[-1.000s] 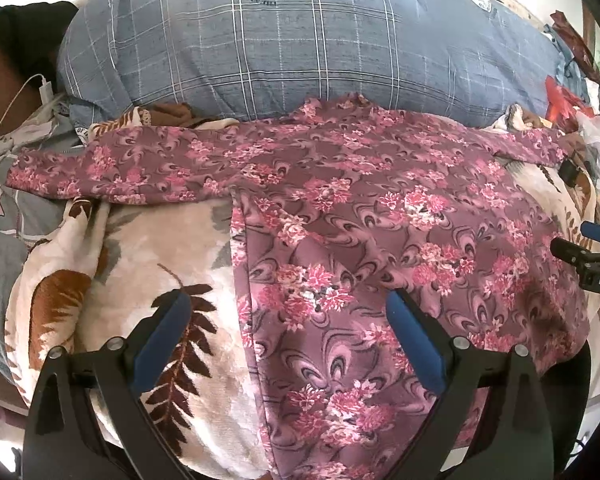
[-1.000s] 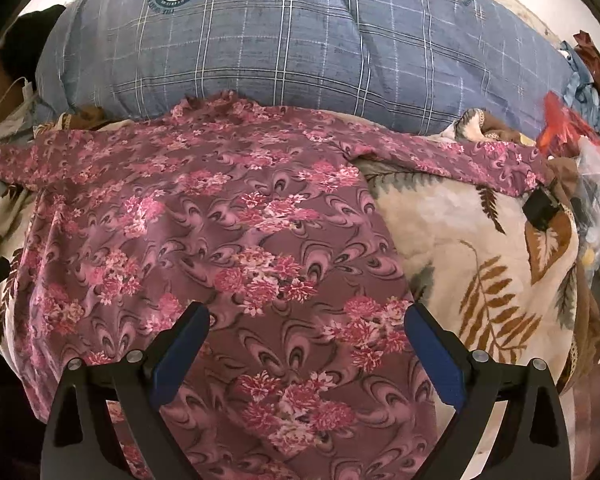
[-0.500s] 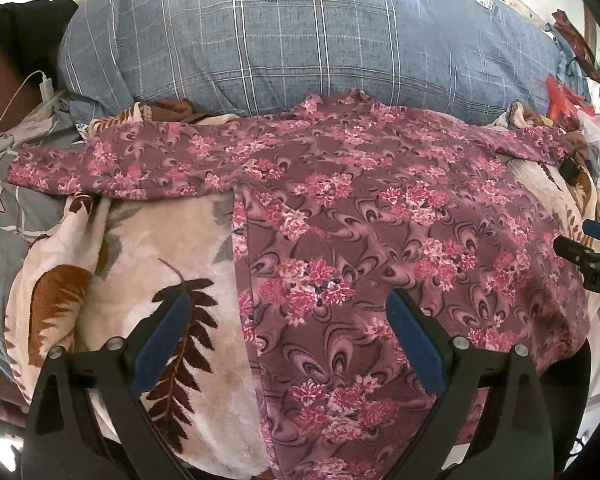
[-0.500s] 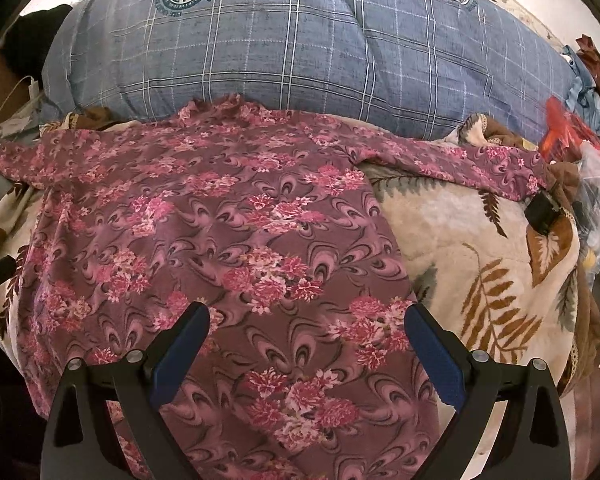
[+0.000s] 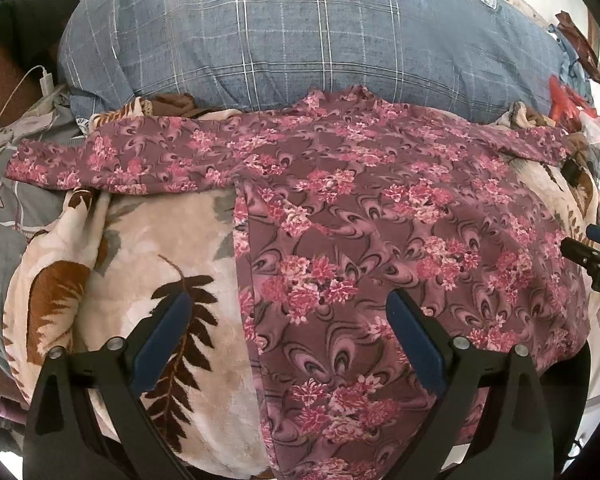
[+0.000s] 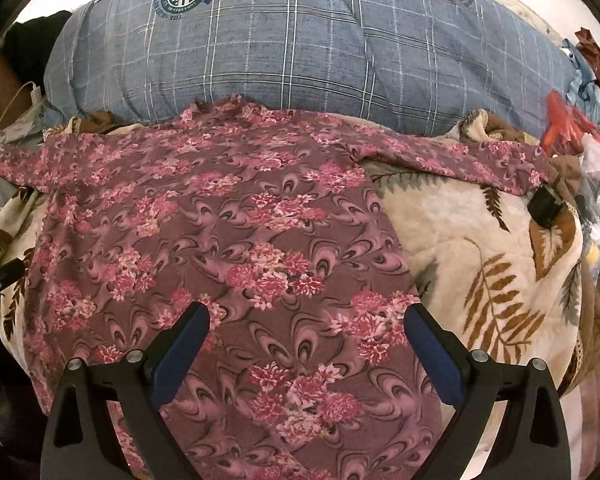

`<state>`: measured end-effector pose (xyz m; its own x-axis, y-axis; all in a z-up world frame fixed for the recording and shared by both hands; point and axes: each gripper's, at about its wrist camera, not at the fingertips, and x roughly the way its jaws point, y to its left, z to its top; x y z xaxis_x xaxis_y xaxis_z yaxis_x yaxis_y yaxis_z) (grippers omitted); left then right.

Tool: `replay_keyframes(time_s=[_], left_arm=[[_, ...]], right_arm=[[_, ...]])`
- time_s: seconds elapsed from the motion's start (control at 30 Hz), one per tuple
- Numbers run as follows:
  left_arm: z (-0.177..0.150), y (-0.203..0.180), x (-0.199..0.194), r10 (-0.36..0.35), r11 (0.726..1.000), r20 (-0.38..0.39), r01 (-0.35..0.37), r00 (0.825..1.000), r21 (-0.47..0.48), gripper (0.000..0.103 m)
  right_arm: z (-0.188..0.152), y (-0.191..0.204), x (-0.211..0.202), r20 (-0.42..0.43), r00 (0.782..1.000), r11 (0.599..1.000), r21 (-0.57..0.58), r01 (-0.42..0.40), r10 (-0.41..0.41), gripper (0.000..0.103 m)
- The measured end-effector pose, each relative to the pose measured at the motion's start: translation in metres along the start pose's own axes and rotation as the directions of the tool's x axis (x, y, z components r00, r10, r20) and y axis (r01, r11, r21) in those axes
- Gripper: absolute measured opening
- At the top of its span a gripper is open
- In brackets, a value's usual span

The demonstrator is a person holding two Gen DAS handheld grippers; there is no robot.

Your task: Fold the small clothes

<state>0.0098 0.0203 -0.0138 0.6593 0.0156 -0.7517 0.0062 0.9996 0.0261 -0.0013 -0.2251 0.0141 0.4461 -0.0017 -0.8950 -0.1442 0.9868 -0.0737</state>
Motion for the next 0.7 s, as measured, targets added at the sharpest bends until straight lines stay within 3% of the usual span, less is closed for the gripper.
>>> replay_keyframes(time_s=[0.2,0.4,0.47,0.53,0.7], left_arm=[[0.008,0.022,-0.004,0.022,0.999,0.015,-0.021,1.0,-0.026,0.099],[0.005,0.074,0.0,0.077,0.987,-0.018,-0.079,0.997,-0.14,0.099],[-0.006,0.079,0.007,0.033,0.986,-0.057,-0.041,0.998,-0.159,0.099],[-0.021,0.071,0.016,-0.061,0.986,-0.104,0.044,0.993,-0.16,0.099],[-0.038,0.025,0.032,-0.186,0.982,-0.186,0.178,0.965,-0.061,0.098]], right_arm=[[-0.003,-0.016,-0.003,-0.011,1.0,0.999,0.034,-0.006,0.007,0.098],[-0.013,-0.066,-0.006,-0.042,0.995,0.991,0.103,0.09,-0.087,0.098],[-0.02,-0.088,-0.005,-0.046,0.993,0.981,0.158,0.11,-0.104,0.098],[-0.029,-0.106,-0.004,-0.045,0.994,0.972,0.213,0.104,-0.096,0.098],[-0.053,-0.124,0.013,-0.15,0.988,0.956,0.294,0.001,0.045,0.098]])
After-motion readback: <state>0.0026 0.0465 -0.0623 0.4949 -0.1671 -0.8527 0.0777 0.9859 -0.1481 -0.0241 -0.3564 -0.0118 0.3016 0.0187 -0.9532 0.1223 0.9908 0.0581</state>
